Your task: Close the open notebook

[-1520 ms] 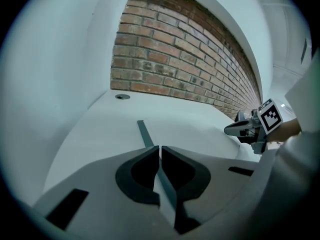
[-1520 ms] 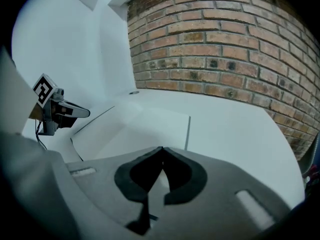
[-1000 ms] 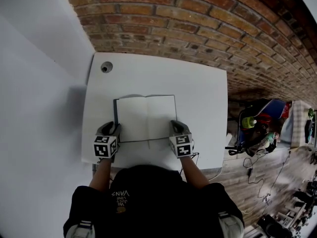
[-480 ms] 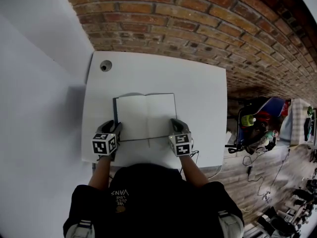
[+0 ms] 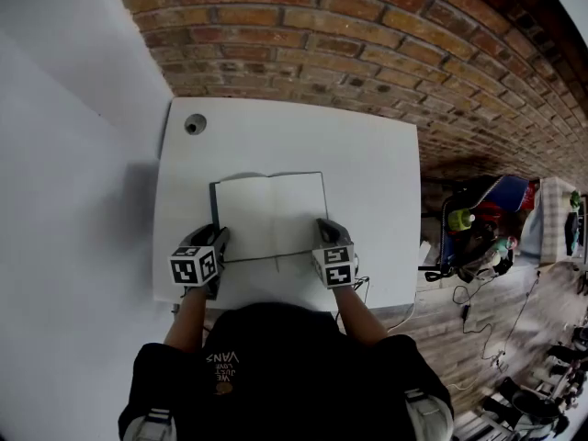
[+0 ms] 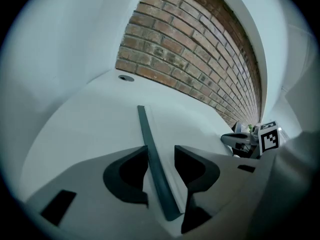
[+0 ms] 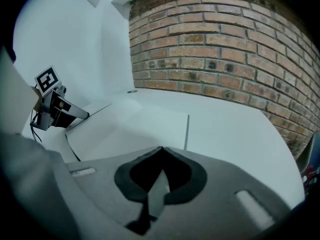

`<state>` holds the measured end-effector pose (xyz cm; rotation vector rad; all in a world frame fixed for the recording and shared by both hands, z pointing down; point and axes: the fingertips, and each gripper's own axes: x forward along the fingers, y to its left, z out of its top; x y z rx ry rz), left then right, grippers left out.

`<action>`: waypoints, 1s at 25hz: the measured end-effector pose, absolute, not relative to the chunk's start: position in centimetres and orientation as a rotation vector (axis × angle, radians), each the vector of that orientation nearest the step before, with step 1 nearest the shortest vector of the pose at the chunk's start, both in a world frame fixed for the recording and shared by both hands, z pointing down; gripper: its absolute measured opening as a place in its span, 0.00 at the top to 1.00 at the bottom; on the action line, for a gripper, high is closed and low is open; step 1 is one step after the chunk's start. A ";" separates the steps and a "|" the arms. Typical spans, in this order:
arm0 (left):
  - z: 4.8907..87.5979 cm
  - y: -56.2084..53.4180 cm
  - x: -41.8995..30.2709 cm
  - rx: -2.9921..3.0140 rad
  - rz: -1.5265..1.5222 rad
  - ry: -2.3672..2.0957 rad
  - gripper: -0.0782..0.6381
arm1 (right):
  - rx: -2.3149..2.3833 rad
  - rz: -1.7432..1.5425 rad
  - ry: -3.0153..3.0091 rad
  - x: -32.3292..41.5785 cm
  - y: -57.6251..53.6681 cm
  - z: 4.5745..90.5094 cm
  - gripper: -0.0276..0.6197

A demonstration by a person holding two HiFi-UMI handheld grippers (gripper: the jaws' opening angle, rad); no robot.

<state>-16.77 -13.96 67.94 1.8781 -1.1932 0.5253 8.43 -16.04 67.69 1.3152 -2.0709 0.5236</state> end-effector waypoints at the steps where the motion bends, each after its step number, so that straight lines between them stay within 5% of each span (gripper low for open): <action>1: 67.9 -14.0 -16.8 1.869 0.510 -1.192 0.65 | 1.316 0.521 -2.070 8.5 -16.0 67.7 0.96; 12: 67.2 -14.1 -16.7 1.800 0.368 -1.130 0.68 | 1.306 0.531 -2.073 8.4 -16.0 67.6 0.96; 20: 66.8 -14.4 -17.2 1.797 0.309 -1.138 0.83 | 1.298 0.524 -2.060 8.7 -15.8 68.3 0.96; 25: 66.6 -14.3 -17.0 1.799 0.297 -1.123 0.84 | 1.294 0.524 -2.071 8.5 -15.9 67.8 0.96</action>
